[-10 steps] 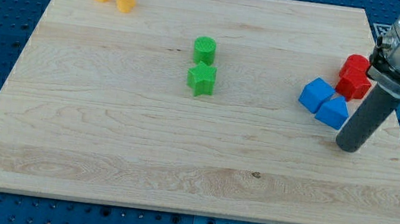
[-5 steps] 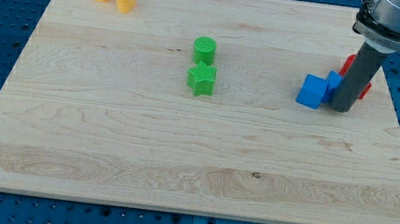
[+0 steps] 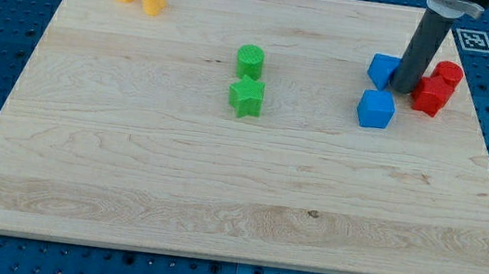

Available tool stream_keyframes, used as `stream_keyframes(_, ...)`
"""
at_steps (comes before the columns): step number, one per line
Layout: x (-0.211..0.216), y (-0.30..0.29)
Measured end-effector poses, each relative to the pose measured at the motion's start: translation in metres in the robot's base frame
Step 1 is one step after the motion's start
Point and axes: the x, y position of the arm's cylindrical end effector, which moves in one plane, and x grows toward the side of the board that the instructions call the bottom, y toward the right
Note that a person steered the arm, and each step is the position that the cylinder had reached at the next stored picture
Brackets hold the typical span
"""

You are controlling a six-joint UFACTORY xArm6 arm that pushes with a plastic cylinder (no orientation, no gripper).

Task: Slide the blue triangle towards the right side of the board

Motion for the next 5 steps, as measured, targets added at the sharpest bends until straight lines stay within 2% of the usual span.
stream_keyframes(4,-0.002,-0.052)
stream_keyframes(5,-0.014,-0.06)
